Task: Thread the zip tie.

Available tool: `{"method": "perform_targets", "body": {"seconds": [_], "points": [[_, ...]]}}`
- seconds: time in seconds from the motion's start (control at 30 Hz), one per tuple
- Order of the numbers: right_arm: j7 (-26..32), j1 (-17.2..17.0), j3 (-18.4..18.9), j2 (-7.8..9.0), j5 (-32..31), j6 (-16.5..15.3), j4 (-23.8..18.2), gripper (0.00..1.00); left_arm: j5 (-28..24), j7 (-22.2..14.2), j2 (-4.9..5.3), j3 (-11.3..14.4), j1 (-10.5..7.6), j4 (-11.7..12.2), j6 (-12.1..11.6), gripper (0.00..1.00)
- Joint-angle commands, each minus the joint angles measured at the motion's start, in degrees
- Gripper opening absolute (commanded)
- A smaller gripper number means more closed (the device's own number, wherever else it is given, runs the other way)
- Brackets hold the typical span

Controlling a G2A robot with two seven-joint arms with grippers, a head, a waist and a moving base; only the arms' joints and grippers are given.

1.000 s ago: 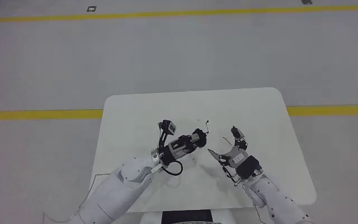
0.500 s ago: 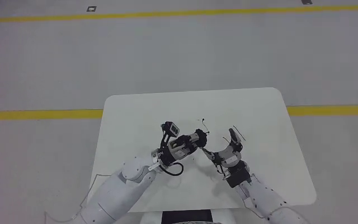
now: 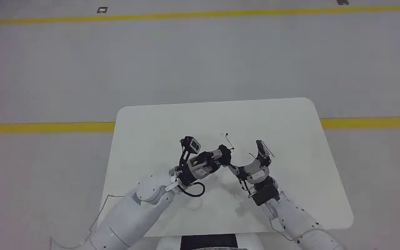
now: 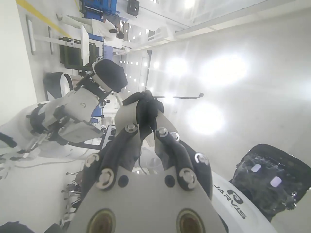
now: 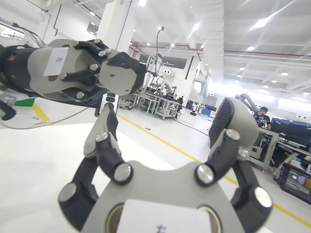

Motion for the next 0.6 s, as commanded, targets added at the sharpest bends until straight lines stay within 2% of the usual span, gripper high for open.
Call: {"method": "perform_targets", "body": {"seconds": [0.0,0.07,0.1,0.13,0.2,0.57], "points": [[-0.23,-0.36,1.05,0.14,0.11,-1.08,-0.19,1.0,0.0,0.0,0.0,0.0,0.0,0.0,0.0,0.0],[-0.18,-0.58,1.72,0.2,-0.13,-1.7,-0.47,1.0,0.0,0.0,0.0,0.0,0.0,0.0,0.0,0.0],[-0.27,-0.7,2.09,0.19,-0.17,-1.92,-0.72,0.86,0.0,0.0,0.0,0.0,0.0,0.0,0.0,0.0],[-0.31,-0.77,2.29,0.16,-0.2,-2.05,-0.87,0.63,0.0,0.0,0.0,0.0,0.0,0.0,0.0,0.0],[-0.33,-0.85,2.45,0.02,-0.38,-2.36,-1.18,0.49,0.0,0.0,0.0,0.0,0.0,0.0,0.0,0.0],[0.06,0.45,1.24,-1.34,-1.59,-3.4,-0.4,0.37,0.0,0.0,0.0,0.0,0.0,0.0,0.0,0.0]]}}
